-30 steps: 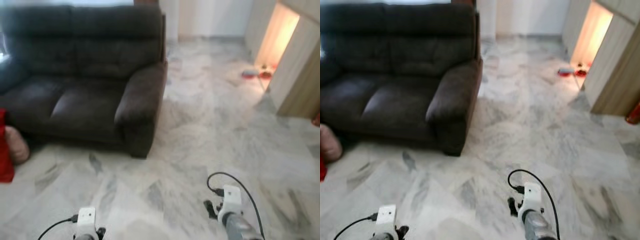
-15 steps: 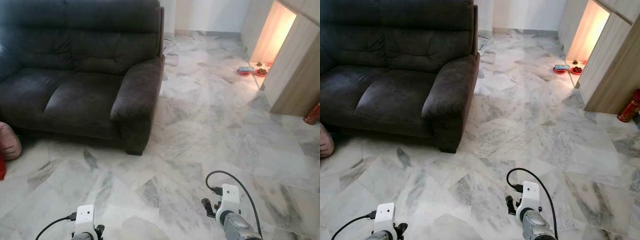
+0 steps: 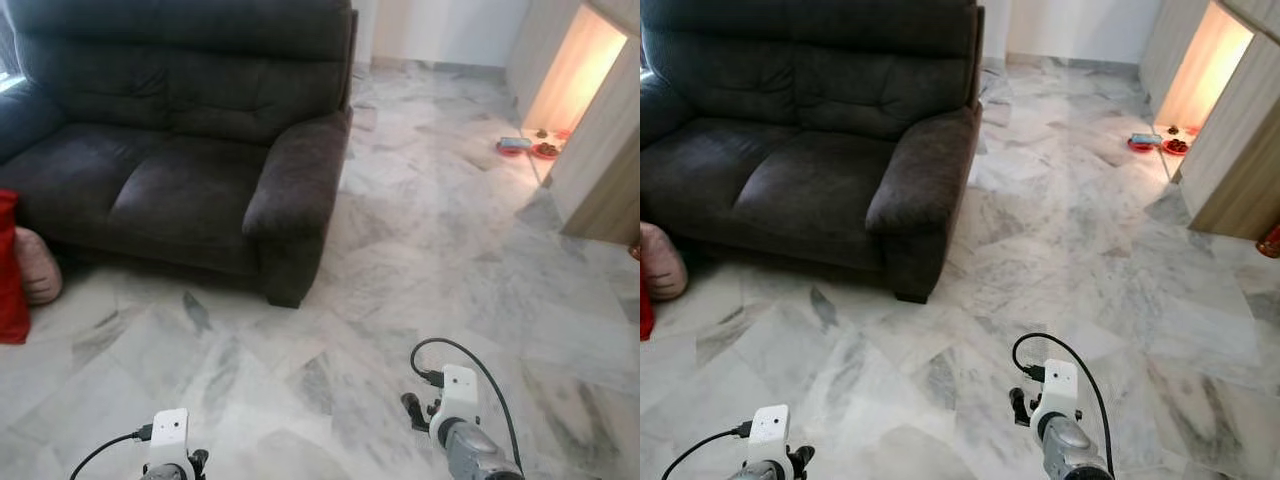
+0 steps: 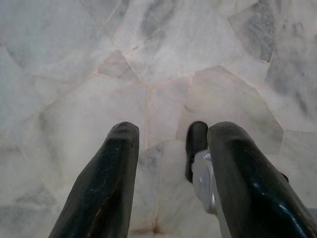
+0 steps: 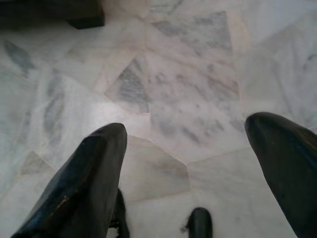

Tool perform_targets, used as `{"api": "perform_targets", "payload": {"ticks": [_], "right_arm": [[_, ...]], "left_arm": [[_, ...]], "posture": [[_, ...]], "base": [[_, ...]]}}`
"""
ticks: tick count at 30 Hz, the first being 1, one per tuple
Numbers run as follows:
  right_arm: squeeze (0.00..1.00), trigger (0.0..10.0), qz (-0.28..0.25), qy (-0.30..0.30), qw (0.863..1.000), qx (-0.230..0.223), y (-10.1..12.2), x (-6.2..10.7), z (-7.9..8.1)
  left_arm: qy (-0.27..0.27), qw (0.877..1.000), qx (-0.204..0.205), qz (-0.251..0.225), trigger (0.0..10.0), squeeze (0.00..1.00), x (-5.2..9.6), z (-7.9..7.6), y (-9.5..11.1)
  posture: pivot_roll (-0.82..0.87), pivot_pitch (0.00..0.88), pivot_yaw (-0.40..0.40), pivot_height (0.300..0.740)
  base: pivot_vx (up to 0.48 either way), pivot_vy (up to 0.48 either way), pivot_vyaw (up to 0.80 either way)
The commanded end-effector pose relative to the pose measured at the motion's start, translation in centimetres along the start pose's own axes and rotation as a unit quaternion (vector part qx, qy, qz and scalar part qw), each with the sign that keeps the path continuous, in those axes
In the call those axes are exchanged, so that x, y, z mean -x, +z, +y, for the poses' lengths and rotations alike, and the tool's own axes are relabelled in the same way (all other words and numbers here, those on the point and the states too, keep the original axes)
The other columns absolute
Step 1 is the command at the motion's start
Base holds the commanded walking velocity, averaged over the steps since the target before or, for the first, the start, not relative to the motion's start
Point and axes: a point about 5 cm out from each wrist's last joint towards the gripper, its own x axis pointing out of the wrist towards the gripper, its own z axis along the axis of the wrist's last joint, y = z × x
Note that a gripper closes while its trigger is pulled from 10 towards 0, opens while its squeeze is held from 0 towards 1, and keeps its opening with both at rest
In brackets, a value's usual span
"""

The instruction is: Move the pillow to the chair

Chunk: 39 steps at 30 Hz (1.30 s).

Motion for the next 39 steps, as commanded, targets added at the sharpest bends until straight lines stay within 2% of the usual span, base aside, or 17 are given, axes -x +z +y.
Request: {"api": "perform_targets", "payload": {"ticks": [1, 39], "right_arm": [[0.00, 10.0, 0.005, -0.001, 1.000, 0.000, -0.13, 0.02, -0.13], [0.00, 10.0, 0.002, 0.000, 1.000, -0.012, -0.07, 0.00, 0.03]], "left_arm": [[0.004, 1.000, 0.005, 0.009, 10.0, 0.00, 0.04, 0.07, -0.39], [0.002, 1.000, 0.004, 0.010, 10.0, 0.00, 0.02, 0.12, -0.30]], "posture": [[0.02, 0.000, -0.031, 0.740], [0.02, 0.000, -0.032, 0.740]], "base": [[0.000, 0.281, 0.00], [0.000, 0.297, 0.00]]}}
